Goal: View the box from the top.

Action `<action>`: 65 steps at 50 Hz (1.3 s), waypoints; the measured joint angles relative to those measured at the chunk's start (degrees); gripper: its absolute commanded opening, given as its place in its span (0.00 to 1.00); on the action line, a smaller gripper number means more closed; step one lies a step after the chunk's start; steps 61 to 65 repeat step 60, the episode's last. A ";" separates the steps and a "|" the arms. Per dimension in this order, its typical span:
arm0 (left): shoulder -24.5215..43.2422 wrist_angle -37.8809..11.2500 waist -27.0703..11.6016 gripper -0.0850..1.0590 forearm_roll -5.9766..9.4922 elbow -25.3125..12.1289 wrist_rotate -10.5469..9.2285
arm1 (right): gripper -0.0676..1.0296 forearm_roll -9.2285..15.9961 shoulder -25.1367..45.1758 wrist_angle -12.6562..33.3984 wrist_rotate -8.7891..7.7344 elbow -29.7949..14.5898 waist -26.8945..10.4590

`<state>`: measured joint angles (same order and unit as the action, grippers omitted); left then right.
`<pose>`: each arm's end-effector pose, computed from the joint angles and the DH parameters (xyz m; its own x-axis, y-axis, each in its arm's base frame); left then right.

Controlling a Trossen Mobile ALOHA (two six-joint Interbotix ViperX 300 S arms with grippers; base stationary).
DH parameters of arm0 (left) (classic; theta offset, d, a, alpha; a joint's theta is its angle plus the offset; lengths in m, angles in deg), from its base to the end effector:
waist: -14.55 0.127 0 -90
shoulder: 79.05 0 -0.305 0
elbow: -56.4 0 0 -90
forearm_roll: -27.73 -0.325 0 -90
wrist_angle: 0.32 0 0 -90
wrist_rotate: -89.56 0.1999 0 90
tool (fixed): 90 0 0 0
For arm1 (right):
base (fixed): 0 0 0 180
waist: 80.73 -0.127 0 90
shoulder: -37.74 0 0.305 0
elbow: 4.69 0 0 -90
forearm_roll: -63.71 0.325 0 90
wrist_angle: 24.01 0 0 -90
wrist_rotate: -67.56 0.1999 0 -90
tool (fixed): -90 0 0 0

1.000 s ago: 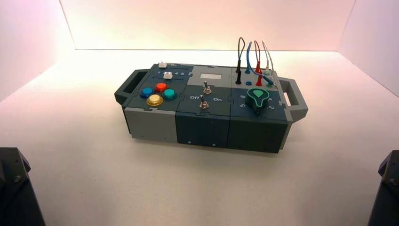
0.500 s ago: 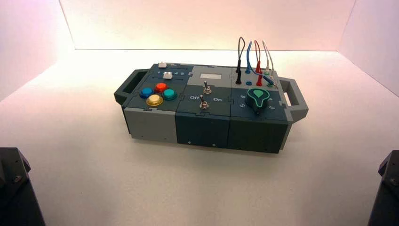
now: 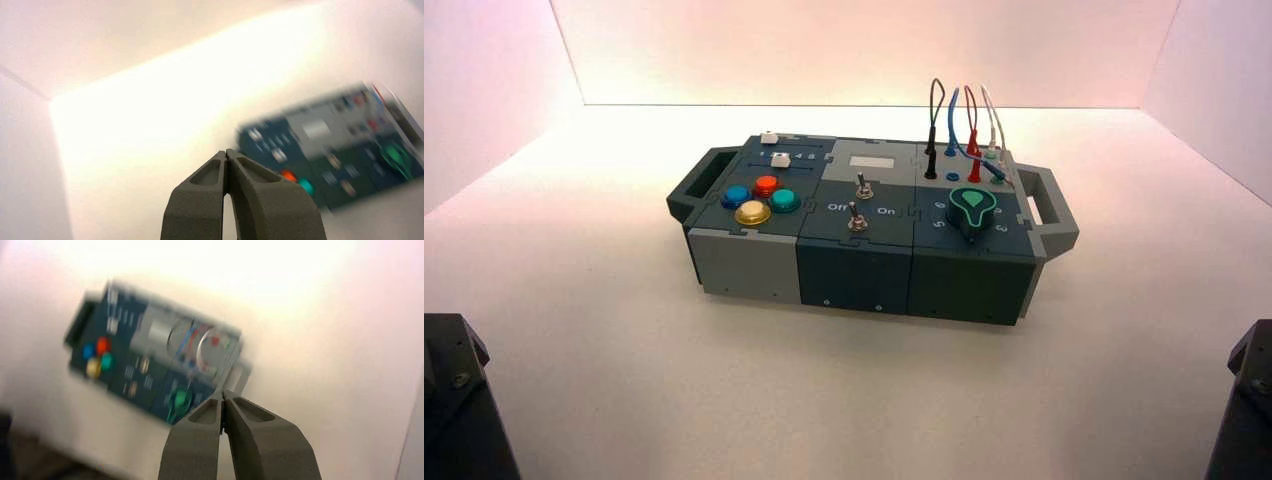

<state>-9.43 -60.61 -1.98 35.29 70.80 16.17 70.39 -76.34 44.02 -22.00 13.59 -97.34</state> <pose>0.3132 -0.1168 0.2859 0.5260 -0.2753 -0.8047 0.5109 0.8587 0.0402 0.2736 0.1041 0.2627 0.4150 0.2364 -0.8786 -0.2886 0.9500 0.1193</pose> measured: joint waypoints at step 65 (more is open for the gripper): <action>15.38 -14.24 -9.49 0.05 1.05 3.43 -2.02 | 0.04 3.87 16.17 2.55 -0.97 2.20 -10.20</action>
